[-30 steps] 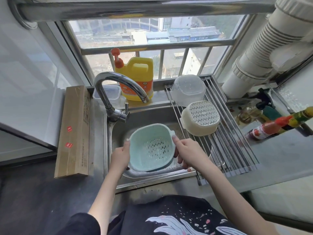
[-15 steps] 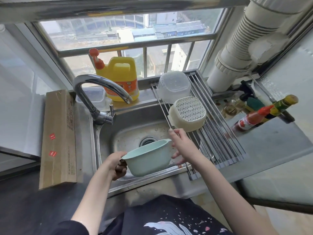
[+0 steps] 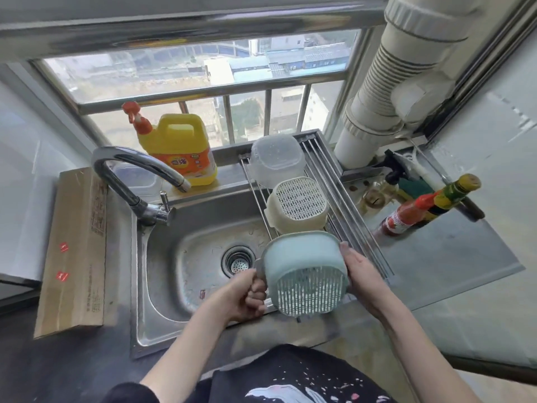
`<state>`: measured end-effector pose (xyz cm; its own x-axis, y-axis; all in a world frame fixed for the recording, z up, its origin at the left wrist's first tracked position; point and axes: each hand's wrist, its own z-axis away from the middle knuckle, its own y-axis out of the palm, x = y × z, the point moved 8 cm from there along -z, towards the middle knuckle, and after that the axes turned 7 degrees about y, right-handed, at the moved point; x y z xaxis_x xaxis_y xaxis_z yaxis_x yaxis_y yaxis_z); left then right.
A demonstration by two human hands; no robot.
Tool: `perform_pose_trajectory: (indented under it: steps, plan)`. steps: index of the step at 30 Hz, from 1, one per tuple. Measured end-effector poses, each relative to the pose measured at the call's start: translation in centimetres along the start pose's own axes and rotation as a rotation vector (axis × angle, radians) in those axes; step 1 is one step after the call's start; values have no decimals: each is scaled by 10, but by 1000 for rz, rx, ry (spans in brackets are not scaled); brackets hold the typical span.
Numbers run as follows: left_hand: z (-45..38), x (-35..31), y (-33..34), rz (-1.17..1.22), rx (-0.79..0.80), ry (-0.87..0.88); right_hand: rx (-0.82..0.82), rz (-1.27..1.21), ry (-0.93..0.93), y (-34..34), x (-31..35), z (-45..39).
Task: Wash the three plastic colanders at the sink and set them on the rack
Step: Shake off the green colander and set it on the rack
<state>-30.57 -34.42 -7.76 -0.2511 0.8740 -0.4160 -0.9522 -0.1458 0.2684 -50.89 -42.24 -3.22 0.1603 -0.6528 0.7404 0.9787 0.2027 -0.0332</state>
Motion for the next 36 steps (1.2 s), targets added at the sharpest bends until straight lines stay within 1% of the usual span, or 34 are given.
perform_pose_trajectory:
  steps: [1,3,4,6,8,12,14,17,19,21,22,23,24,25,26,27,28,30,36]
  plan:
    - [-6,0,7,-78,-74,22,-40,-17,49,-10,-8,-8]
    - [-14,-4,18,-254,-230,120,-101,-5,122,-29,-22,-22]
    - [-21,-3,22,-279,-268,153,-125,-7,155,-38,-30,-33]
    - [-32,4,32,-253,-279,133,-160,76,192,-56,-41,-53]
    - [-40,10,41,-282,-277,110,-167,187,183,-70,-50,-79]
    - [-47,15,56,-326,-332,112,-236,352,187,-73,-36,-86]
    - [-49,17,61,-293,-354,123,-305,391,161,-72,-25,-84]
    - [-50,17,56,-266,-432,181,-444,426,67,-76,-5,-74]
    - [-48,14,49,-298,-509,247,-484,452,-33,-76,9,-61]
    - [-44,9,44,-291,-588,349,-492,507,-169,-75,16,-50]
    - [-40,4,44,-310,-633,433,-479,564,-251,-72,19,-44]
    - [-34,-2,44,-387,-688,534,-436,622,-331,-67,19,-41]
    - [-28,-10,49,-509,-707,626,-355,684,-401,-57,18,-38]
    - [-25,-16,58,-643,-676,714,-244,747,-451,-46,14,-38]
    - [-24,-20,71,-766,-612,795,-127,814,-489,-34,8,-39]
    - [-26,-22,81,-869,-541,832,-34,878,-504,-25,1,-41]
    - [-30,-22,88,-931,-490,854,22,923,-494,-20,-5,-44]
    - [-40,-18,88,-932,-426,846,36,954,-471,-17,-10,-50]
    - [-42,-24,77,-745,-371,848,44,909,-478,-9,-8,-56]
